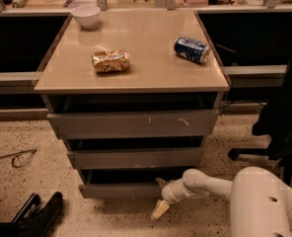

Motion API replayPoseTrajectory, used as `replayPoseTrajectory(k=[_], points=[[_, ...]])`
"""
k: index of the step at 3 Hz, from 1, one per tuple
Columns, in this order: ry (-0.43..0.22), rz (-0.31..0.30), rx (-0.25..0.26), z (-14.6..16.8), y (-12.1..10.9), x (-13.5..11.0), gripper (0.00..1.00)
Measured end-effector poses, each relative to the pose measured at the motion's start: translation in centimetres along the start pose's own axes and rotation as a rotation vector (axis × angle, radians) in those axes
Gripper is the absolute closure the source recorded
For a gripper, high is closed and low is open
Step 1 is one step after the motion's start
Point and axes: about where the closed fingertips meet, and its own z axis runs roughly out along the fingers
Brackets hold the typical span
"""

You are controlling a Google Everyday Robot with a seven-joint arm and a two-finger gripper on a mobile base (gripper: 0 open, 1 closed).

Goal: Open bottom drawer

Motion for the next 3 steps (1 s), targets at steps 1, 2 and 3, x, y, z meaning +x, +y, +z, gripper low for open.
replayPoseTrajectory(k=[1, 2, 3], points=[[-0.008, 0.011, -0.011, 0.83, 0.06, 0.64, 0.00], [-0.009, 0.015, -0.027, 1.20, 0.77, 1.01, 0.00], [-0.009, 0.014, -0.027, 0.89, 0.80, 0.71, 0.00]])
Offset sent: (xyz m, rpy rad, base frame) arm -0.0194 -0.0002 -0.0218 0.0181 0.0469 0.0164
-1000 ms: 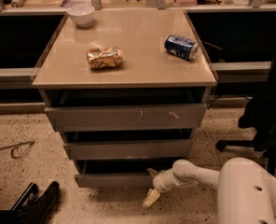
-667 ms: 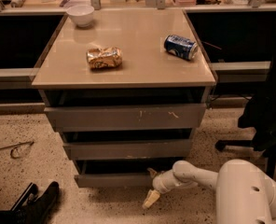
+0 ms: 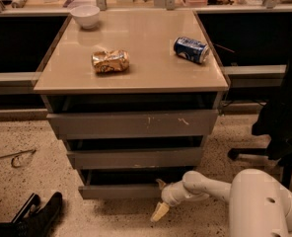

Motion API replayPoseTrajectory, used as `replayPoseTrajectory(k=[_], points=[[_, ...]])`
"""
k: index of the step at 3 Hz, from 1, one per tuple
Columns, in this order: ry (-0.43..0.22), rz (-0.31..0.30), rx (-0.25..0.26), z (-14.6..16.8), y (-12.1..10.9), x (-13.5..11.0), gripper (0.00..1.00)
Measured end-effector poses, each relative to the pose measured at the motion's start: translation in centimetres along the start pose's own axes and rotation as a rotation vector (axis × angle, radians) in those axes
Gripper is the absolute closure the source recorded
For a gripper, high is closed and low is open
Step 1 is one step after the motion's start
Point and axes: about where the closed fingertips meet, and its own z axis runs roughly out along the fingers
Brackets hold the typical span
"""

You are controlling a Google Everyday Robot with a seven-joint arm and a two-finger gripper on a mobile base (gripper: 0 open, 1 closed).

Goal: Open bottom drawer

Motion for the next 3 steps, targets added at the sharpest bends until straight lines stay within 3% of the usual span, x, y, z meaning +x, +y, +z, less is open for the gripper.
replayPoseTrajectory(k=[1, 2, 3], points=[[-0.019, 0.013, 0.005, -0.4, 2.1, 0.8, 0.00], [-0.043, 0.057, -0.004, -1.6, 6.2, 2.5, 0.00], [-0.043, 0.057, -0.004, -1.6, 6.3, 2.5, 0.00]])
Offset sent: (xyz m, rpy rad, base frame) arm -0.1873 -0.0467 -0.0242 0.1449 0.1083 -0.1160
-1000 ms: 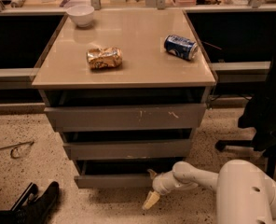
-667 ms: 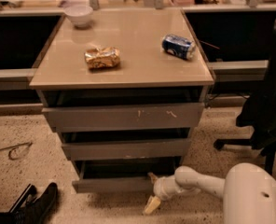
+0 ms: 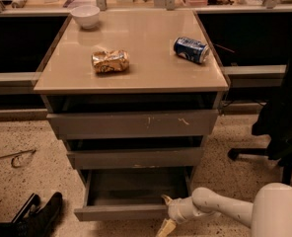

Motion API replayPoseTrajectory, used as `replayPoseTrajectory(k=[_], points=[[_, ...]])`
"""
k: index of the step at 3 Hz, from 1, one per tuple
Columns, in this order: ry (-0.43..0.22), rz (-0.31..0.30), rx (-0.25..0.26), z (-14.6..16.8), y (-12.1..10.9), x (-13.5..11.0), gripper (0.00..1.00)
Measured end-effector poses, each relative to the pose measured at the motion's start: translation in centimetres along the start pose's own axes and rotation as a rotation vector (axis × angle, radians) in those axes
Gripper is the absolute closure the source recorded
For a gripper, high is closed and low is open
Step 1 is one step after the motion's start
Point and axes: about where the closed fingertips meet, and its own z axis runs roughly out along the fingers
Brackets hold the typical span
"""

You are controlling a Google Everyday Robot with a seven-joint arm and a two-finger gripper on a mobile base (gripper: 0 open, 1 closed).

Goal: Open bottom drawer

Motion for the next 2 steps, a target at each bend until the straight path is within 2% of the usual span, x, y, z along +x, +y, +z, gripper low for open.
replayPoseTrajectory(k=[1, 2], points=[[0.000, -0.007, -0.011, 0.3, 0.4, -0.3, 0.00], [0.001, -0.023, -0.031, 1.1, 3.0, -0.2, 0.00]])
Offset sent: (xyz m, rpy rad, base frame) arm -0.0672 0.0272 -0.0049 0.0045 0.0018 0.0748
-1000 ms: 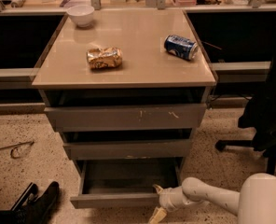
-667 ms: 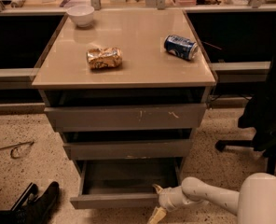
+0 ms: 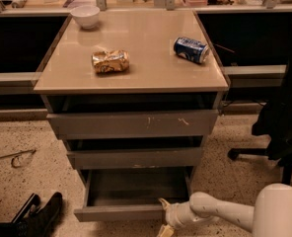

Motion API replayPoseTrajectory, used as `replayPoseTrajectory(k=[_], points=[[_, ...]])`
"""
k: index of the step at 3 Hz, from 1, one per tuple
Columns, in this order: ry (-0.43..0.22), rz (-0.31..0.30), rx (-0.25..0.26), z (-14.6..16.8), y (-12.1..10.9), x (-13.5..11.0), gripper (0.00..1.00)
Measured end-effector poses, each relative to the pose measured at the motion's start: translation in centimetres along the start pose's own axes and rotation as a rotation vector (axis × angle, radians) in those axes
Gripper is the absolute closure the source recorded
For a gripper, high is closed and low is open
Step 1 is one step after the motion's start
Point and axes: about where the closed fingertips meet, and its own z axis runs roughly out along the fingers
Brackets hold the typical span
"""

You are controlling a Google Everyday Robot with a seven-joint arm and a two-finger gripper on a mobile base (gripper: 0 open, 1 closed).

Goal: Open bottom drawer

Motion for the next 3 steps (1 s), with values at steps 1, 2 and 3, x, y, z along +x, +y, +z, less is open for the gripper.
replayPoseTrajectory(k=[1, 2, 3], points=[[0.004, -0.008, 0.003, 0.1, 4.1, 0.8, 0.00], [0.000, -0.005, 0.007, 0.1, 6.5, 1.2, 0.00], [-0.025, 0.012, 0.010, 0.8, 9.7, 2.7, 0.00]])
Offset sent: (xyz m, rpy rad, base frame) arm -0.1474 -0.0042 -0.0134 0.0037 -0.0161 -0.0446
